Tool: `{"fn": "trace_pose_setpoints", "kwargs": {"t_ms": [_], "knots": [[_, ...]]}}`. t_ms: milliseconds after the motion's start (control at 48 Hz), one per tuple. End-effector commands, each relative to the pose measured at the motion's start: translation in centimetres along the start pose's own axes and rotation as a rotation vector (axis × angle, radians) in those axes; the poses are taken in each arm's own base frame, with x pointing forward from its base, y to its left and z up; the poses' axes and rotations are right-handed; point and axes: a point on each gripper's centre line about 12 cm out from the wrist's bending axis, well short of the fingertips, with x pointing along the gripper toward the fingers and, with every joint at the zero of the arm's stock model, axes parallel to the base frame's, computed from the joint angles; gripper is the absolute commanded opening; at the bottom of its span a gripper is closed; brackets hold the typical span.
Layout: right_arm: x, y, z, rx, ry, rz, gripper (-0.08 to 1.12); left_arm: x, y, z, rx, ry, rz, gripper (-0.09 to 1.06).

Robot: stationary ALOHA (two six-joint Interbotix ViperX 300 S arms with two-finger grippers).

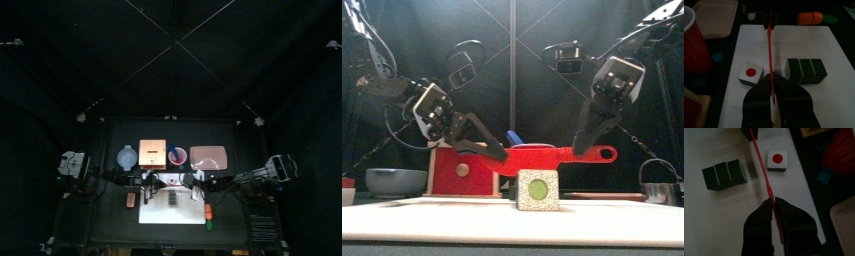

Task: Cut the sushi into 4 pieces with the knife
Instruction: Cut the sushi into 4 pieces

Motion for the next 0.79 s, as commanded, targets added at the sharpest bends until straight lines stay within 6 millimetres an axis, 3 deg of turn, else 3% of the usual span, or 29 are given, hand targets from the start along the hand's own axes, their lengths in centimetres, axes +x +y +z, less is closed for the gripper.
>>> {"fn": "trace_pose_setpoints", "kwargs": {"t_ms": [21,271,792], "knots": [[-1.1,0.5,0.9,0.017,-0.043,0.031,0.15,-0.4,-2.3,1.9,0.024,-0.061,-0.066,0.36],[-1.0,1.7,0.7,0.017,-0.044,0.082,0.15,0.3,-4.9,1.5,0.038,-0.047,-0.128,0.36],[0.5,2.3,-0.1,0.017,-0.007,0.092,0.15,0.4,-5.1,-0.1,0.015,0.013,-0.115,0.36]]}}
